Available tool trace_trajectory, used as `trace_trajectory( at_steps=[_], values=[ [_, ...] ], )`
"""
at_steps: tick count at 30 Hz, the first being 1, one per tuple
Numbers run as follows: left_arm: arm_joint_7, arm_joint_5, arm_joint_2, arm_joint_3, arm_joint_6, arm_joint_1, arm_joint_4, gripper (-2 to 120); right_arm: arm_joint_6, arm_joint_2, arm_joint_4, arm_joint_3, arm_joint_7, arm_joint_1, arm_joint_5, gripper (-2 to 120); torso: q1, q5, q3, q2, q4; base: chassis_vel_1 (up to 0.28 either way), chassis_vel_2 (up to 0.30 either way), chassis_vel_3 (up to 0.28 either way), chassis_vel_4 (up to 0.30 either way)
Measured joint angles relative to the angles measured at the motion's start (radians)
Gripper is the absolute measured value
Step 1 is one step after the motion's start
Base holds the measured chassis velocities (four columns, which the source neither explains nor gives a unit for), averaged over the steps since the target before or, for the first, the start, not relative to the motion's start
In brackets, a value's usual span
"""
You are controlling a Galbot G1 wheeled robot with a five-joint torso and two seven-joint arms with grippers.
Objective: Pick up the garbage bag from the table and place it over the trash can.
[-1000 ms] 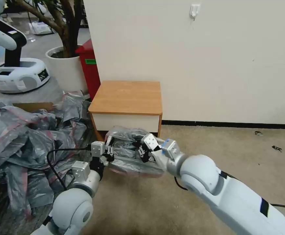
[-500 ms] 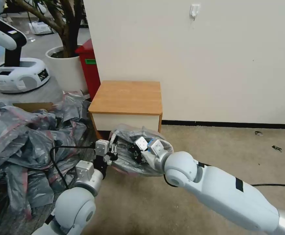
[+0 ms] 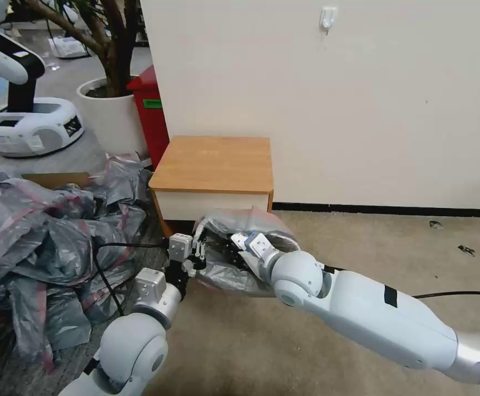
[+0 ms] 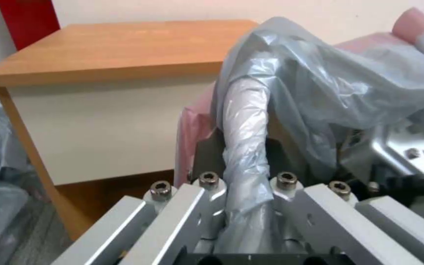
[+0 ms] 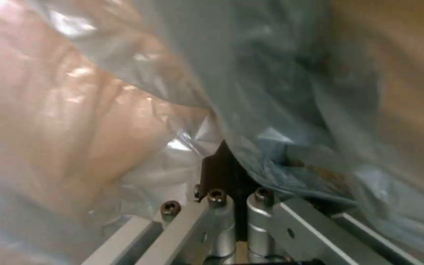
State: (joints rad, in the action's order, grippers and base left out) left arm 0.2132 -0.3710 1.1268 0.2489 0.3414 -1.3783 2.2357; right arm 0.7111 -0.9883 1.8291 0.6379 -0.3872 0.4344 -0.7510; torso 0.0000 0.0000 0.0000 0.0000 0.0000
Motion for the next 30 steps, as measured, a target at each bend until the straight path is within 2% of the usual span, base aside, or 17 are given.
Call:
trace_trajectory(
  at_steps=[10, 14, 24, 28, 30],
  values=[
    [0.0, 0.005, 0.014, -0.011, 0.013, 0.024, -0.006, 5, 0.0, -0.002, -0.048, 0.083, -0.023, -0.09, -0.047, 0, 0.0, 0.0, 0.0, 0.0, -0.0001, 0.0, 0.0, 0.0, 0.0],
    [-0.02, 0.054, 0.018, -0.015, 0.007, 0.021, -0.01, 5, 0.0, -0.014, -0.071, 0.124, -0.097, -0.133, -0.179, 0, 0.0, -0.0001, 0.0, 0.0, 0.0, 0.0, 0.0, 0.0, 0.0],
    [-0.045, 0.086, 0.021, -0.015, -0.002, 0.002, 0.007, 5, 0.0, -0.02, -0.102, 0.142, -0.147, -0.141, -0.268, 0, 0.0, 0.0, 0.0, 0.0, 0.0, 0.0, 0.0, 0.0, 0.0],
    [-0.047, 0.086, 0.022, -0.013, -0.002, -0.004, 0.011, 5, -0.001, -0.015, -0.09, 0.139, -0.161, -0.132, -0.281, 0, 0.0, 0.0, 0.0, 0.0, 0.0, 0.0, 0.0, 0.0, 0.0],
    [-0.036, 0.063, 0.033, -0.008, 0.003, -0.006, 0.003, 5, -0.001, 0.014, -0.02, 0.133, -0.196, -0.127, -0.338, 0, 0.0, 0.0, 0.0, 0.0, 0.0, 0.0, 0.0, 0.0, 0.0]
  ],
)
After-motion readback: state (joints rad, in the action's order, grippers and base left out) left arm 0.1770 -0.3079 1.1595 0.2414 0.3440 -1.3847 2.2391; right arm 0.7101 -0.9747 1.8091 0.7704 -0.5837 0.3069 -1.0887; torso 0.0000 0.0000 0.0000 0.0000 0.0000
